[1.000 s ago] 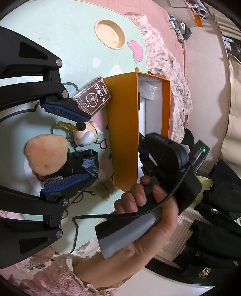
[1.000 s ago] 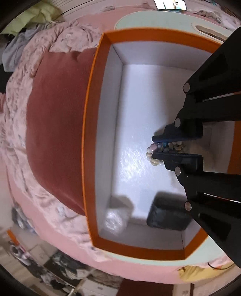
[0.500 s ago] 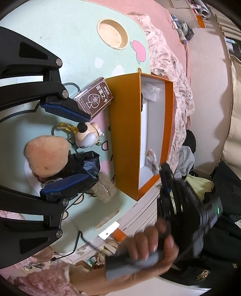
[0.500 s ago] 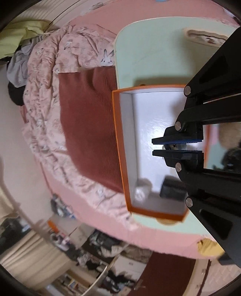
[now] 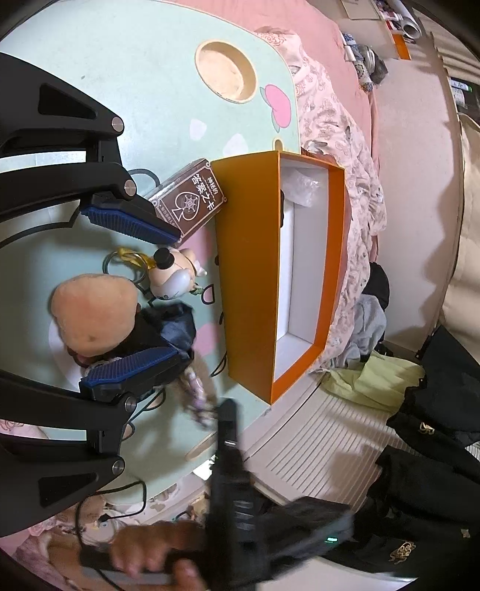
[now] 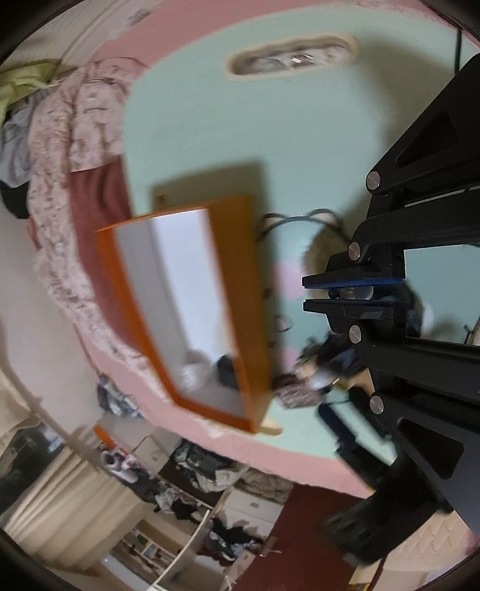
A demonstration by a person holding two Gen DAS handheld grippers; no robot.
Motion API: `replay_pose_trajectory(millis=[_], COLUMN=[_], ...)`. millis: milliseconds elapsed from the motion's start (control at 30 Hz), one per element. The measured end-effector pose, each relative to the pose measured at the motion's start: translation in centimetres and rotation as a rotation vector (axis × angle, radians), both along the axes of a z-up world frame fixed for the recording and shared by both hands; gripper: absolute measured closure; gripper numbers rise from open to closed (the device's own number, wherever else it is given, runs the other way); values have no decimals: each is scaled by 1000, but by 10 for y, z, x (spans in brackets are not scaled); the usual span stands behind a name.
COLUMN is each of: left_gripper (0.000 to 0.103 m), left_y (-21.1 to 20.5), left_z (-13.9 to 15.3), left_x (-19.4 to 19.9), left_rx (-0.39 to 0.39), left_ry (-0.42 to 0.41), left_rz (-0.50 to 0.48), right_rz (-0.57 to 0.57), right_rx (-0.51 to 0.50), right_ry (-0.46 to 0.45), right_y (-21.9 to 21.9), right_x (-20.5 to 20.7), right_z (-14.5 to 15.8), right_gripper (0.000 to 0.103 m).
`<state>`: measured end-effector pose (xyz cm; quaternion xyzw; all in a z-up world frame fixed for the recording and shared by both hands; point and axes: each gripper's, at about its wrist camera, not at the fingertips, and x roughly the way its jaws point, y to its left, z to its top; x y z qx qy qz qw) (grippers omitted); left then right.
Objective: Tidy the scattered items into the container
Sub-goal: 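Lift the beaded bracelet out and lay it on the table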
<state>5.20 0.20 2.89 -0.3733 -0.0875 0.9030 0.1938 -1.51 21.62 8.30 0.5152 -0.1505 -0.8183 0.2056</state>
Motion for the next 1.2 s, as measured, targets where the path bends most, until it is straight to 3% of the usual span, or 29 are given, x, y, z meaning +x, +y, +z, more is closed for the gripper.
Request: replay_pose_trajectory(millis=[67, 133, 167, 400, 500, 633, 733, 867, 1033, 1100, 1200], left_gripper=[44, 44, 44, 44, 44, 44, 44, 44, 44, 44, 44], left_y=[1, 1, 2, 3, 4, 4, 1, -6, -8, -5, 0], left_z=[1, 1, 1, 1, 2, 4, 11, 30, 70, 82, 86], left_x=[0, 0, 0, -1, -1, -1, -3, -15, -48, -67, -107], left_rx=[-4, -8, -10, -20, -23, -29, -22, -7, -95, -124, -124], left_ry=[3, 4, 2, 3, 6, 12, 25, 9, 30, 6, -126], left_rz=[1, 4, 5, 12, 13, 13, 18, 8, -3, -28, -69], right_rz=[10, 21, 15, -79, -134, -197, -226, -205, -228, -228, -228], right_rx=[17, 67, 86, 73, 94, 57, 147, 142, 148, 149, 151], right_ry=[10, 7, 23, 158, 198, 197, 204, 183, 184, 182, 178], right_y=[-2, -6, -7, -2, 0, 0, -7, -10, -6, -4, -3], right_x=[6, 9, 12, 27, 32, 38, 41, 40, 39, 39, 40], right_z=[-8, -14, -15, -3, 1, -2, -8, -13, -12, -12, -13], right_gripper=[89, 58, 54, 54, 47, 46, 45, 45, 45, 45, 45])
